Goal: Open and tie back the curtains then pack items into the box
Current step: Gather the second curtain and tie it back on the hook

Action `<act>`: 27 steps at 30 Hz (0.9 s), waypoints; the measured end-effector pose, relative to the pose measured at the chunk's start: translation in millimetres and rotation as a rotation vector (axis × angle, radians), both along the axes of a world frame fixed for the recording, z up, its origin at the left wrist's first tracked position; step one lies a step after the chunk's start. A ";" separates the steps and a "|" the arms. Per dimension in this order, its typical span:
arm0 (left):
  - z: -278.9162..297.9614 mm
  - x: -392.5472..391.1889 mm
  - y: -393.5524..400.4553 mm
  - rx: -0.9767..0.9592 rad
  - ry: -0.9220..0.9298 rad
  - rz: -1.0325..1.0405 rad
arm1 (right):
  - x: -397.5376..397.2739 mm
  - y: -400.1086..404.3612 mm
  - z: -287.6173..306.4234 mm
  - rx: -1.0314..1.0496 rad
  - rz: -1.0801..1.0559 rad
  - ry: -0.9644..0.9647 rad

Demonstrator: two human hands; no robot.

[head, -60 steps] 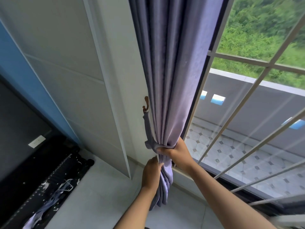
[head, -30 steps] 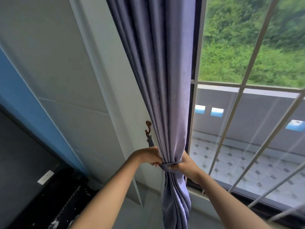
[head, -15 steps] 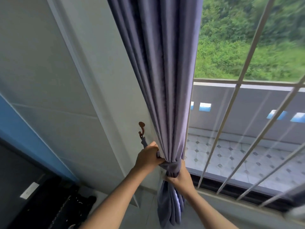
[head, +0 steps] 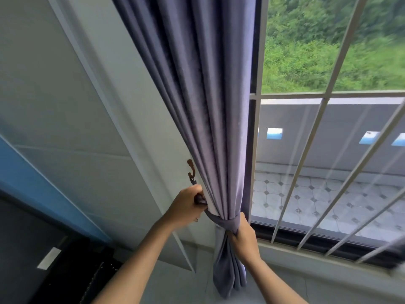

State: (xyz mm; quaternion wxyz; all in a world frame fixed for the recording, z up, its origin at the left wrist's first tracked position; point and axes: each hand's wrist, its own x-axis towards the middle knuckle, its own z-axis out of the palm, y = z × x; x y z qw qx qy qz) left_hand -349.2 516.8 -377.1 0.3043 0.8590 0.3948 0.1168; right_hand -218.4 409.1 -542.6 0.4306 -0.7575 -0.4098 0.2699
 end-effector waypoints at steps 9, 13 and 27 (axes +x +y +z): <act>21.9 -9.2 -9.9 0.527 0.270 -0.140 | -11.6 -3.5 6.8 -0.067 0.012 0.026; 21.0 -10.4 -10.8 0.709 0.291 -0.211 | -8.3 -5.0 16.6 -0.112 0.050 -0.026; 8.3 -26.6 -22.1 0.714 0.329 -0.037 | -16.0 -2.9 23.3 -0.189 0.086 -0.067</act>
